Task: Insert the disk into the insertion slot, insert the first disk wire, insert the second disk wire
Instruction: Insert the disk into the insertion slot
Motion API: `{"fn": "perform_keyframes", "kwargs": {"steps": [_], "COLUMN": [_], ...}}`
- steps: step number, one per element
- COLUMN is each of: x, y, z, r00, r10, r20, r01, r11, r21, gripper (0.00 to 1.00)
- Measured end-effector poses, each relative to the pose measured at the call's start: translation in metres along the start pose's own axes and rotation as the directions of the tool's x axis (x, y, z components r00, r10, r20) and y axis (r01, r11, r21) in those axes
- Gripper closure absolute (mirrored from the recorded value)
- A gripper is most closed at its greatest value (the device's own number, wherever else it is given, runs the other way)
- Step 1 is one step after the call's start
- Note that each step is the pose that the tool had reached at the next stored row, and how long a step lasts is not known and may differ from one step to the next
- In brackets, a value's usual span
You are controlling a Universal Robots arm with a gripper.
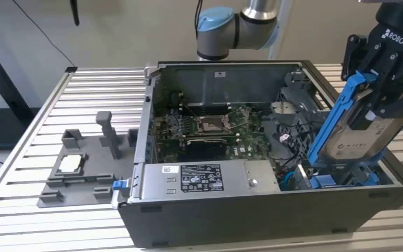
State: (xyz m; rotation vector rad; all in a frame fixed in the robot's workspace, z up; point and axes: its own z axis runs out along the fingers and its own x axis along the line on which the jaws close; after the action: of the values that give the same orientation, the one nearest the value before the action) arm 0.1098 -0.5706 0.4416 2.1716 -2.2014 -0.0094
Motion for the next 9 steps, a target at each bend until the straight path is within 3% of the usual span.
{"fn": "perform_keyframes", "kwargs": {"steps": [9], "x": [-0.0005], "y": [-0.0032], "z": [0.0162], "r00": [1.0000], "r10": [-0.008], "r20": [-0.0003], "r01": [0.008], "r11": [1.0000], "r21": [0.0003], "gripper": [0.67]}}
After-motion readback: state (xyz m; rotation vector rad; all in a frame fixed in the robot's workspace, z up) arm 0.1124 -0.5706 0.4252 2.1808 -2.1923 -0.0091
